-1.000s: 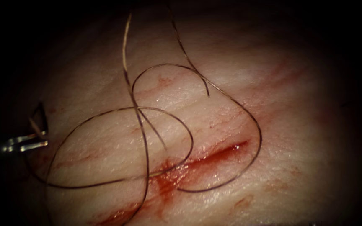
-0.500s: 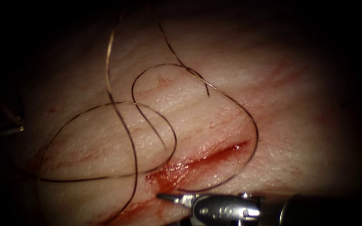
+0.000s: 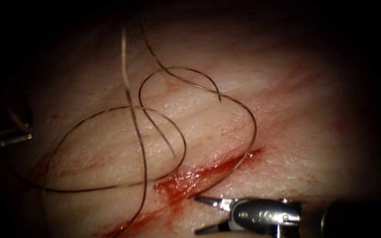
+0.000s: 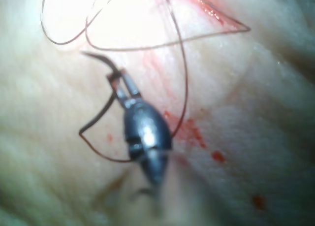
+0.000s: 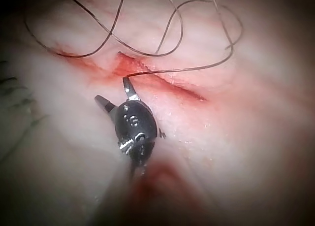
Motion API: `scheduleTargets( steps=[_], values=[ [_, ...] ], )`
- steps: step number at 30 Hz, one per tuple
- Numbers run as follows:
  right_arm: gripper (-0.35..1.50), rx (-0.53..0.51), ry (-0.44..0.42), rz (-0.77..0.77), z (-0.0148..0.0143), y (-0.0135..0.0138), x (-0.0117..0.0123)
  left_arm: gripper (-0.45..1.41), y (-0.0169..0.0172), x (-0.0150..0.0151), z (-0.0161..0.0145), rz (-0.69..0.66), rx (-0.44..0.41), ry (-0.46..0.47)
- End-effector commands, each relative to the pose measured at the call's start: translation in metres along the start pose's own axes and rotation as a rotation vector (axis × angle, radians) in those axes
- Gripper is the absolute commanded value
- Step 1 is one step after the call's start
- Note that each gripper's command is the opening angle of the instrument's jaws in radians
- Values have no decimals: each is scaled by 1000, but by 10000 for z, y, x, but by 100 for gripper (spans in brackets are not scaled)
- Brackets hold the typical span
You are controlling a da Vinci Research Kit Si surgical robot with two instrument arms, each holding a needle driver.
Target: Wound Closure
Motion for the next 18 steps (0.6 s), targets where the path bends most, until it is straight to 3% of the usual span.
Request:
scheduleTargets(
  steps=[1,8,18],
  values=[
    [116,-3,-1,4,7,-1,-6,-45,5,-6,7,-2,-1,1],
    [116,-36,11,19,23,14,5,-45,9,-4,10,-3,-8,6],
    [113,-32,46,34,35,10,33,-45,9,-5,10,-2,-10,7]
  ],
)
